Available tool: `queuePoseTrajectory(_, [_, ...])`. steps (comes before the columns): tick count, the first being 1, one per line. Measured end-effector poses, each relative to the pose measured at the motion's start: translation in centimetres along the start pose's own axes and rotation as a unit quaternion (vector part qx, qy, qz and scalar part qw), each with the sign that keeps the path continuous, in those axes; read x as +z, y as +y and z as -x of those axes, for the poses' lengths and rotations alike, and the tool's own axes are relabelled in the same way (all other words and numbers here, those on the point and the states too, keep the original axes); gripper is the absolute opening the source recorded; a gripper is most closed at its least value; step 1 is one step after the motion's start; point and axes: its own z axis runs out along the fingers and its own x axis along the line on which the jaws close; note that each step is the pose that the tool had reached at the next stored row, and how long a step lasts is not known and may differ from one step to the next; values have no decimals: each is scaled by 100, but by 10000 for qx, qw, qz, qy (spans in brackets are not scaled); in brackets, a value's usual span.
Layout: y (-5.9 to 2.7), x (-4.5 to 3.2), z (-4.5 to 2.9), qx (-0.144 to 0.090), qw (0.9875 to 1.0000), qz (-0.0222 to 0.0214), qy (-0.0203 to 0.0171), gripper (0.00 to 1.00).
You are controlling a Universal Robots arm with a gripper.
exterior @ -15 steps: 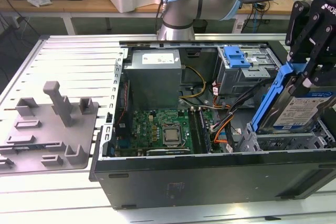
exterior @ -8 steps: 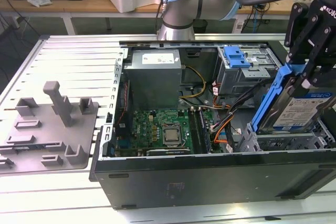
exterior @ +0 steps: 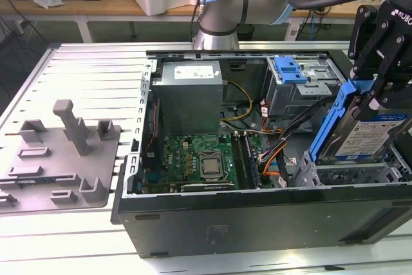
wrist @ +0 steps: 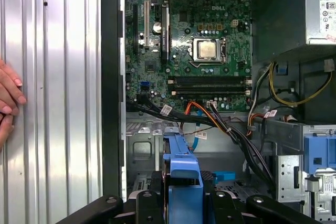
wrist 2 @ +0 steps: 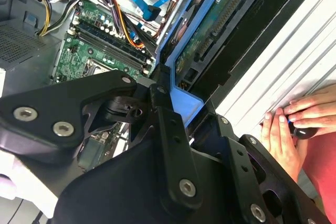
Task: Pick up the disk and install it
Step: 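Insert the disk into the insertion slot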
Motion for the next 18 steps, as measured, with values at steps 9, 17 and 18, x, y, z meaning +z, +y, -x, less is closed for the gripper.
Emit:
queuePoseTrajectory(9, [1, -69, 3, 3, 10000, 2, 0, 37])
queuePoseTrajectory(17, [2, -112, 7, 14, 10000, 1, 0, 37])
queuePoseTrajectory(18, [2, -121, 8, 16, 10000, 1, 0, 37])
